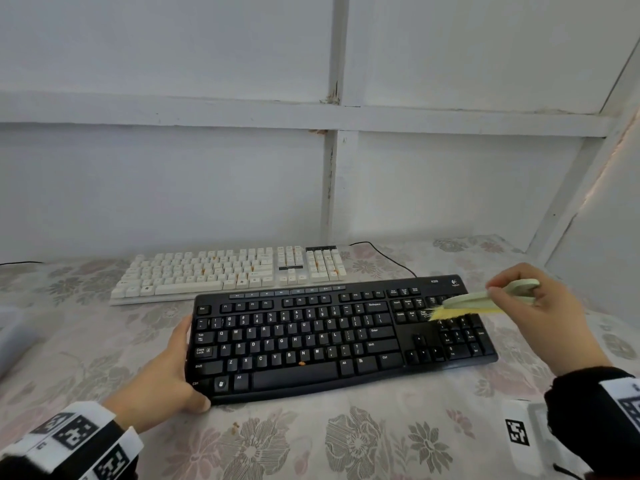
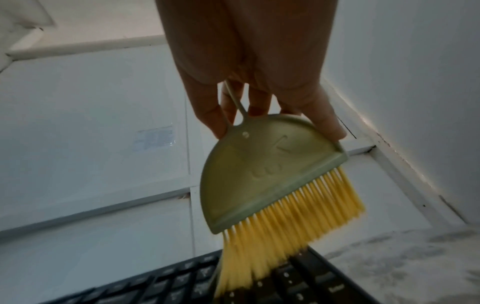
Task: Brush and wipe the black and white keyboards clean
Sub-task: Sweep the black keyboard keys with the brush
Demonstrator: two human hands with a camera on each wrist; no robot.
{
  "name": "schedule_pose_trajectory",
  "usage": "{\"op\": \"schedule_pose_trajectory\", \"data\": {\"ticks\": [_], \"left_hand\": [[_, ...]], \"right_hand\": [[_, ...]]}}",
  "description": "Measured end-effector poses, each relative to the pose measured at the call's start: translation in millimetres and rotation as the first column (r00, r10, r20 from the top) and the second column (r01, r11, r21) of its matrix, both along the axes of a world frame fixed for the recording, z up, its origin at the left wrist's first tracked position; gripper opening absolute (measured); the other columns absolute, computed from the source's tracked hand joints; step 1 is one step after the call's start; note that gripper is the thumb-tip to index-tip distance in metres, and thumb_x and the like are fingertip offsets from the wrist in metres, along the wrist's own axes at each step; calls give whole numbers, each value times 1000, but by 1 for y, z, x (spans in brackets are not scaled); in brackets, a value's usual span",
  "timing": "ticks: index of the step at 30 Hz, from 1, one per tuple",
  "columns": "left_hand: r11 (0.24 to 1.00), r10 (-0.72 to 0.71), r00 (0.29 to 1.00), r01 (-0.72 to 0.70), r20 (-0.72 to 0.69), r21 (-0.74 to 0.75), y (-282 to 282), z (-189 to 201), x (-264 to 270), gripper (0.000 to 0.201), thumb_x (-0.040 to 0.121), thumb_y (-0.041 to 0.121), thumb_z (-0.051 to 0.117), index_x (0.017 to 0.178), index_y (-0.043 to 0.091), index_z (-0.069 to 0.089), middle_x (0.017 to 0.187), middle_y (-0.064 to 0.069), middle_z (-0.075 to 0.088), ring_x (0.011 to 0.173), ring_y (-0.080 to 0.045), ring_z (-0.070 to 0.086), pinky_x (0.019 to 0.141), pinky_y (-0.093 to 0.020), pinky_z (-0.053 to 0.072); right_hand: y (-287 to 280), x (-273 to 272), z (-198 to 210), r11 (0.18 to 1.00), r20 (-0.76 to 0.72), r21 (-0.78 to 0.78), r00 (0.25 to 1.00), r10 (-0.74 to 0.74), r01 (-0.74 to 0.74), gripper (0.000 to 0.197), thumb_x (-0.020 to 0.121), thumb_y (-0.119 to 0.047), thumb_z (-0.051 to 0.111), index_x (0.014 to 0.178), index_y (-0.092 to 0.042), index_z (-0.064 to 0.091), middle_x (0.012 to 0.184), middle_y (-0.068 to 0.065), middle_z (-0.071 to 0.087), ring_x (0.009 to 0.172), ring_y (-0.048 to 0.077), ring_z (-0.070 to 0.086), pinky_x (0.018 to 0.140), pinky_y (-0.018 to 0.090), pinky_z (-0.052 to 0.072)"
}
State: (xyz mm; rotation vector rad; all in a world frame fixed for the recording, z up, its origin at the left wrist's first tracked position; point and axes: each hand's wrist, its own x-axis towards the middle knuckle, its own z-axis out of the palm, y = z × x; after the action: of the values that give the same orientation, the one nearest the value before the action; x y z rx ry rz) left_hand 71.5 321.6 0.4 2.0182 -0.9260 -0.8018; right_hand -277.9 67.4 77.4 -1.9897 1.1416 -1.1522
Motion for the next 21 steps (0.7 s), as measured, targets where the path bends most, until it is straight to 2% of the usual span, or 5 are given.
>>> {"op": "schedule_pose_trajectory", "data": {"ticks": [4, 7, 15, 18, 21], "left_hand": [[1000, 3, 1000, -3, -1, -10, 1, 0, -1, 117, 48, -3, 71, 126, 57, 8, 106, 3, 61, 93, -23, 64, 85, -43, 52], [1000, 8, 1000, -8, -8, -14, 1, 1, -2, 117, 45, -1, 71, 125, 57, 8, 107, 3, 61, 93, -22, 63, 85, -43, 52], [1000, 4, 1000, -5, 24, 15, 1, 1, -2, 120, 54, -10, 72, 132, 53, 5, 107, 4, 61, 91, -22, 63, 83, -41, 51], [1000, 0, 1000, -1, 25, 29, 1, 2, -3, 122, 57, -12, 72, 139, 48, 3, 107, 3, 61, 92, -22, 63, 82, -39, 51], [999, -5, 1000, 4, 27, 34, 0, 3, -3, 122, 58, -11, 72, 140, 46, 2, 106, 1, 61, 93, -22, 63, 84, -42, 51]], "right_hand": [[0, -4, 1, 997, 63, 35, 996, 69, -71, 11, 85, -8, 64, 76, -14, 64, 69, -10, 59, 64, 0, 50, 57, 6, 38], [-3, -9, -3, 996, -13, 54, 997, 76, -75, 13, 85, -9, 64, 75, -17, 64, 68, -8, 59, 61, -1, 49, 50, 4, 34], [-12, -20, -2, 999, -5, 25, 999, -38, 39, 16, 85, -8, 63, 76, -22, 62, 70, -6, 60, 56, 0, 50, 48, 6, 36], [-10, -17, 0, 982, -40, 11, 981, -188, 188, 26, 84, -8, 60, 77, -33, 58, 77, 3, 60, 65, 15, 52, 55, 25, 39], [10, -2, 16, 972, -50, -80, 973, -226, 221, 26, 84, -6, 58, 74, -30, 59, 80, 5, 63, 67, 21, 53, 56, 23, 36]]}}
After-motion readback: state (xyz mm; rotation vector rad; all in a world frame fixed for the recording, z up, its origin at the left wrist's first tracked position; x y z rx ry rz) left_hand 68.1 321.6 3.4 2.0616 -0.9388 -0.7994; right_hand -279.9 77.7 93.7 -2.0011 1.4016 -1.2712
